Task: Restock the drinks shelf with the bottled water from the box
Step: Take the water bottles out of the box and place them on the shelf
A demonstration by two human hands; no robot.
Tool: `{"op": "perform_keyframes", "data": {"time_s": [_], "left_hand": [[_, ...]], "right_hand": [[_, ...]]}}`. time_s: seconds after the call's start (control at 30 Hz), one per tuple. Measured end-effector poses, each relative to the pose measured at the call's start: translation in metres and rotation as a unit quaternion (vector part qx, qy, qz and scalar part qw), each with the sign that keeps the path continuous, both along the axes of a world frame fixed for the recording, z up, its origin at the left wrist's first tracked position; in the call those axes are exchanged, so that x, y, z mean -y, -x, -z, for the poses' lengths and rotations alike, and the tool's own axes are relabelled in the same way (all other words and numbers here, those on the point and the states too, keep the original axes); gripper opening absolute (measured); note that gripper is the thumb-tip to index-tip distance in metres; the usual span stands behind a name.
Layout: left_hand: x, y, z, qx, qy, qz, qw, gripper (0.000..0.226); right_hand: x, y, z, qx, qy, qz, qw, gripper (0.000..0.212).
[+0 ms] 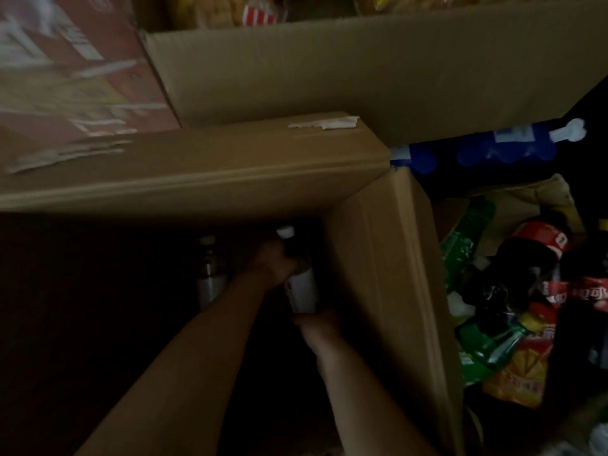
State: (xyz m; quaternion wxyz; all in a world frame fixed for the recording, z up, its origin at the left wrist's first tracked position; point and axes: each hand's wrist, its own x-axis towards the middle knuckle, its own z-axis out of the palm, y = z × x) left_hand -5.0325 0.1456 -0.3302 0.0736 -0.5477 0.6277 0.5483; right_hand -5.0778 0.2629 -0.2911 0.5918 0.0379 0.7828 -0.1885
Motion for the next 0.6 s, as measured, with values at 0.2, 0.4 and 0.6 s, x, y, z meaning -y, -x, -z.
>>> {"op": "perform_keyframes", "data": {"time_s": [0.2, 0.4, 0.6], "left_hand": [[-0.006, -0.016, -0.089, 0.028, 0.051, 0.032, 0.998, 0.068], [0.004, -0.024, -0.212, 0.027, 0.040, 0.087, 0.995, 0.070], [0.029, 0.003, -0.355, -0.022, 0.089, 0.093, 0.991, 0.051]], "right_hand": [[-0.011, 0.004, -0.076, 0.012, 0.009, -0.036, 0.999, 0.082], [-0.022, 0.017, -0.190, 0.002, 0.017, -0.070, 0.997, 0.085], [-0.014, 0.006, -0.312, -0.053, 0.129, -0.024, 0.990, 0.104]]}}
